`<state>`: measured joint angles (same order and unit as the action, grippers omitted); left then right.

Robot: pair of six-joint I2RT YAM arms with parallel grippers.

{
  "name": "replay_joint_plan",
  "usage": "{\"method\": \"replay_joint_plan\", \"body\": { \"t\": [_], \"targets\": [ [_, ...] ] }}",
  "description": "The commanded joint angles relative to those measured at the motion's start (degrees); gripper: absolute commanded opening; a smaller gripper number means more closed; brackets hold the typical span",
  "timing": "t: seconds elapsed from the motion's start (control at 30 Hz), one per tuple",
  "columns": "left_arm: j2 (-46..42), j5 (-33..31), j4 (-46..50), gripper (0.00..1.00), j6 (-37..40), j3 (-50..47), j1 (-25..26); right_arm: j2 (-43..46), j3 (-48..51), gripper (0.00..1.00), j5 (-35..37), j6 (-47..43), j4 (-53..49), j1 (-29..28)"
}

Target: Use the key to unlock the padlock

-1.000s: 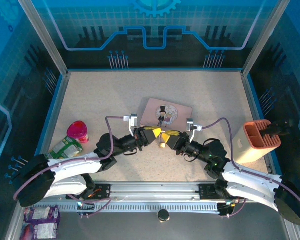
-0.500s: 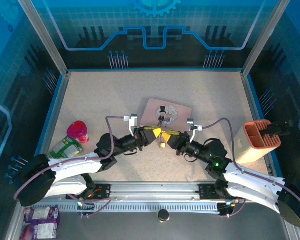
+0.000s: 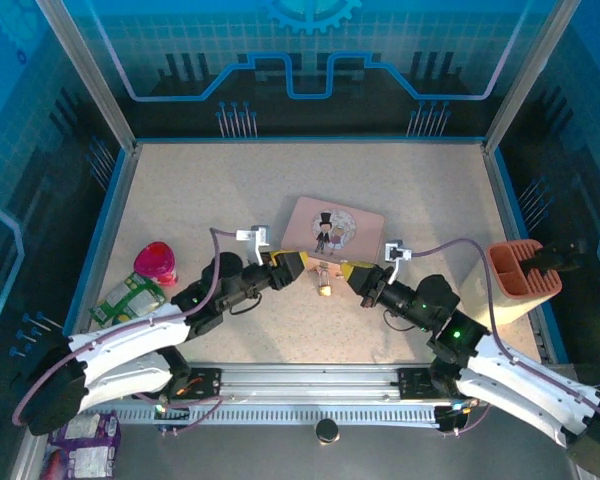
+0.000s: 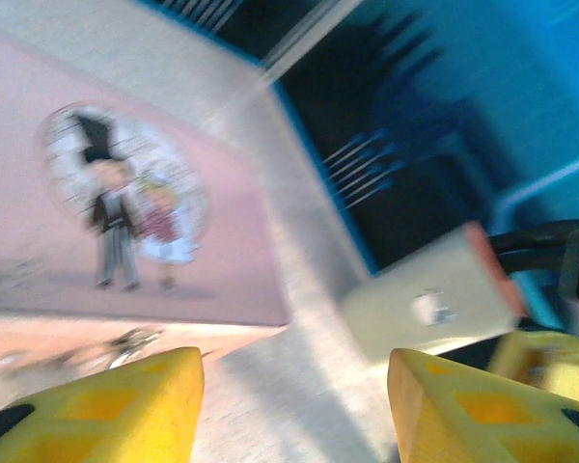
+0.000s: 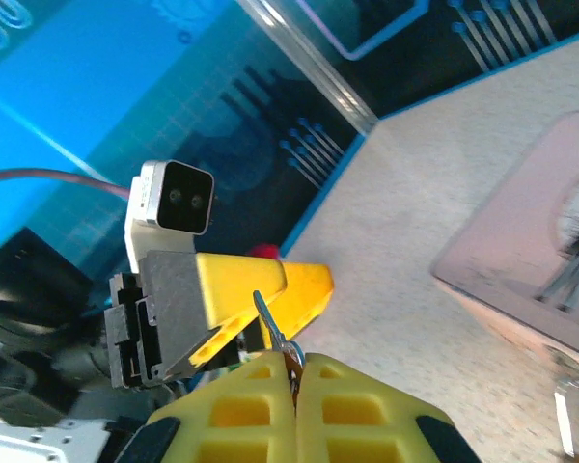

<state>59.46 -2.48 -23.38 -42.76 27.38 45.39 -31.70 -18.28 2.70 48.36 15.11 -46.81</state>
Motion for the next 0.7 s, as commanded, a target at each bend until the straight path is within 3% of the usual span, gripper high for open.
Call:
{"method": "replay_joint_plan", "body": {
  "t": [0.0,0.23,0.67],
  "targets": [
    [2.8,-7.4,17.6,0.54,4.4,4.1,3.0,3.5,-0.7,0.0,4.5,-1.5,-10.4,0.6],
    [14.6,-12.6,17.6,0.56,5.2,8.8,9.7,7.5,1.7,0.0,5.1,-0.3,-11.4,1.1],
    [32.5,-12.7,17.7,0.54,3.4,17.5,11.7,10.7,4.0,0.0,5.2,0.7,-10.0,1.5]
  ]
}}
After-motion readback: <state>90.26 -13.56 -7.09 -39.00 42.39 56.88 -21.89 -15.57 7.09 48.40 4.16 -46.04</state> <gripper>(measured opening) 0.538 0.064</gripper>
